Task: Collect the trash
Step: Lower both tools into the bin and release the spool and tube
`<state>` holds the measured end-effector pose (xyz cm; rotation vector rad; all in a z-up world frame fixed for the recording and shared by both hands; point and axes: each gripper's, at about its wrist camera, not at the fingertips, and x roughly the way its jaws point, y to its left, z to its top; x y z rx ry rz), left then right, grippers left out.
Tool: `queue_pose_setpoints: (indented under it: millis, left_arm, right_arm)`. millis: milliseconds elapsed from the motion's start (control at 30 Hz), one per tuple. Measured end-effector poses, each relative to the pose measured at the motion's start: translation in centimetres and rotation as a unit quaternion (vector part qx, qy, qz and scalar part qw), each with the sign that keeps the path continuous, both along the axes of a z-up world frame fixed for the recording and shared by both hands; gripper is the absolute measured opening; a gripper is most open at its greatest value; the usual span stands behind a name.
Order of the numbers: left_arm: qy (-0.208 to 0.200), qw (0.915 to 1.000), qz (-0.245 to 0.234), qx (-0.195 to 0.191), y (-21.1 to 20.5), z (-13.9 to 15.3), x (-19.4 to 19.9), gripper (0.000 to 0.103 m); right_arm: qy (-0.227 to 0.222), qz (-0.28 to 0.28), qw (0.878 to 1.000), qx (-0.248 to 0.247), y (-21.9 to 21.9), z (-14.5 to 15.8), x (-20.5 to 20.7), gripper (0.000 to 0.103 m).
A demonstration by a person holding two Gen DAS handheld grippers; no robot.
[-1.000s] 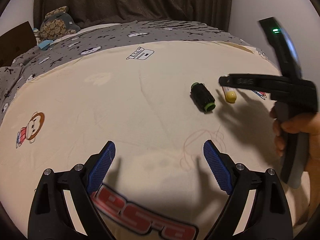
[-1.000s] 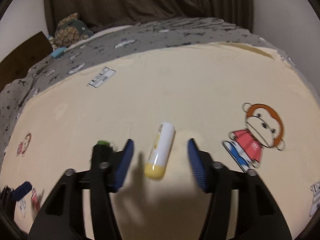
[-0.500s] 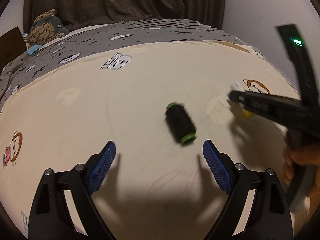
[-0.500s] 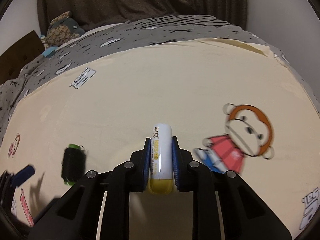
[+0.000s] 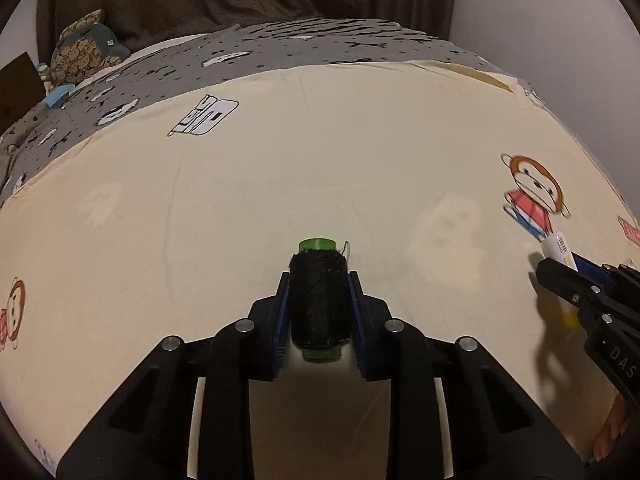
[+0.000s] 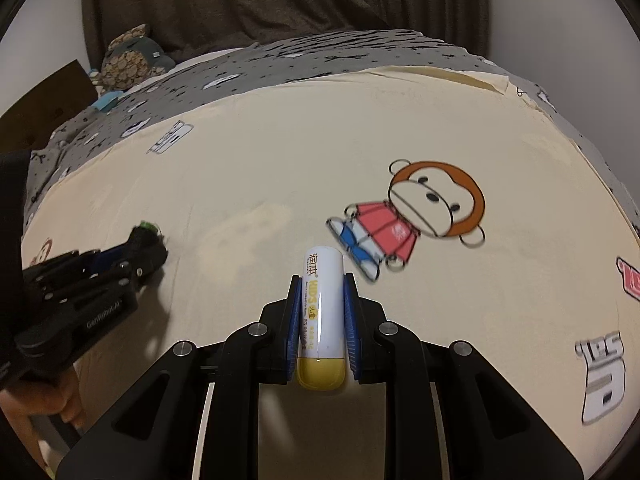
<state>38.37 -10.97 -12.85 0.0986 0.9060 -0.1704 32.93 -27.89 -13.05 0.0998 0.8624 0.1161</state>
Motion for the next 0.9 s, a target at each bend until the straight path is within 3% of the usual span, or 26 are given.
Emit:
queue_pose_setpoints:
  millis: [233, 433, 633, 900]
  left_arm:
    - [-0.006, 0.9999, 0.011, 0.002, 3.4, 1.4, -7.2, 0.025]
    - [-0.033, 0.9993, 0.011, -0.009, 5.9, 3.5, -16.0, 0.025]
    - [-0.070, 0.9972, 0.029, -0.004, 7.5, 5.4, -22.4, 0.025]
    - [-0.054, 0.9980, 0.030, -0.015, 9.1, 2.4, -30.9, 0.025]
  right_arm:
    - [-0.028, 0.015, 0.999, -0.033, 3.3, 1.4, -7.1, 0.021]
    - [-0.043, 0.049, 0.998, -0.020, 5.9, 2.9, -13.1, 0.021]
    - [-0.058, 0.075, 0.995, -0.014, 7.9, 3.7, -18.7, 0.021]
    - [-0.050, 0.108, 0.993, -0.011, 8.3, 1.7, -26.2, 0.021]
